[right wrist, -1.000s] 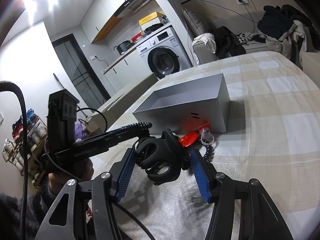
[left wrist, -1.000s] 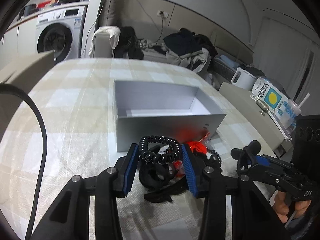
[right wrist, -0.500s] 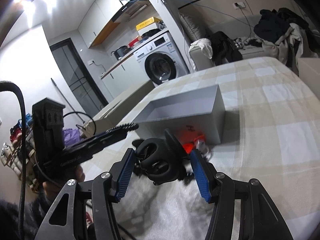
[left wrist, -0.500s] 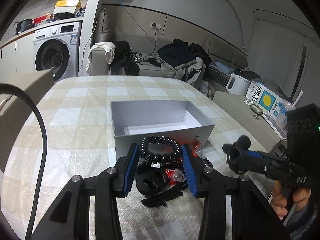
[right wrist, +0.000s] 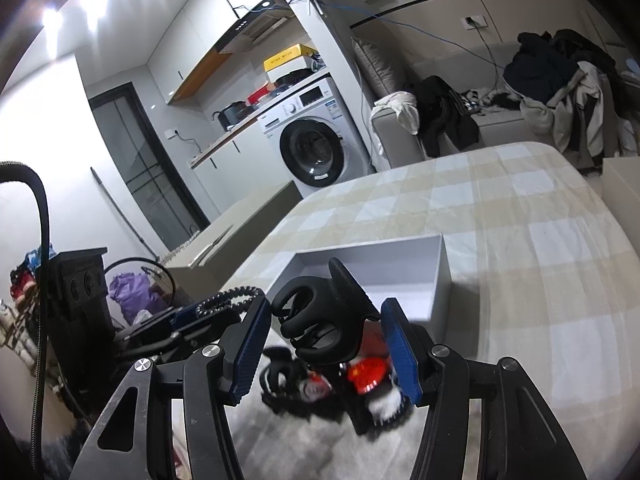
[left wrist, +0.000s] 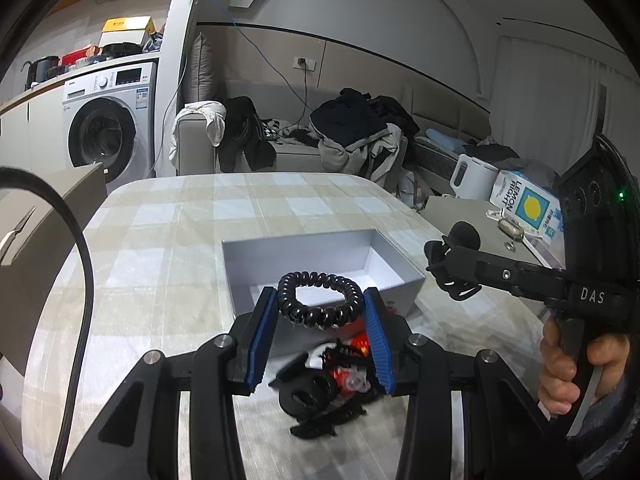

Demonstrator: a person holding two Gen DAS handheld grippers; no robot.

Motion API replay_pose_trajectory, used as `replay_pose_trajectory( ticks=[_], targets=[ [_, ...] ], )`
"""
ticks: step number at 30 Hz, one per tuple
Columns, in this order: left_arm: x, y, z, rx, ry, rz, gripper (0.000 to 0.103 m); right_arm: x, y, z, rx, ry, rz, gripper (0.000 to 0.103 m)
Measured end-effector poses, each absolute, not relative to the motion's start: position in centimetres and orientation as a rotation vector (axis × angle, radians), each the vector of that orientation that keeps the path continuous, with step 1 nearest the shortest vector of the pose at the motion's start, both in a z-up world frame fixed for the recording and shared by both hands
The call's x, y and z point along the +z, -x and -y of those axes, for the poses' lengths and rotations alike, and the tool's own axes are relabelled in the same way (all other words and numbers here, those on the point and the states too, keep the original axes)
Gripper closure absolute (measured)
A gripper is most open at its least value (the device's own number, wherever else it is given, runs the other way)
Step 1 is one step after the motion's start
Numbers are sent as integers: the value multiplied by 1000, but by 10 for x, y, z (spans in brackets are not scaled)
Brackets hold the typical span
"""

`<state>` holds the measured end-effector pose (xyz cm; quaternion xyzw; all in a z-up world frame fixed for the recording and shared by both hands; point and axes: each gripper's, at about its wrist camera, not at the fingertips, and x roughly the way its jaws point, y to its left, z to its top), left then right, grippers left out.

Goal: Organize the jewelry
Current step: 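Carry both held items over the silver box and open both tools inside it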

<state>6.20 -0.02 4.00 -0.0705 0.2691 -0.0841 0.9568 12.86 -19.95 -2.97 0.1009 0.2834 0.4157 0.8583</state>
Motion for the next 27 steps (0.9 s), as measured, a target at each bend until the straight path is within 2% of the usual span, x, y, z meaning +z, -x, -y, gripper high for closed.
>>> replay_pose_trajectory(
  ticks=[14,27],
  targets=[
    [27,-113,-8,-110,160,-593,66,-43,-189,170,805,-231,-711,47],
    [14,-122,-7,-90,155,-666,66,-52,-195,161,780,-203,-743,46]
  ],
)
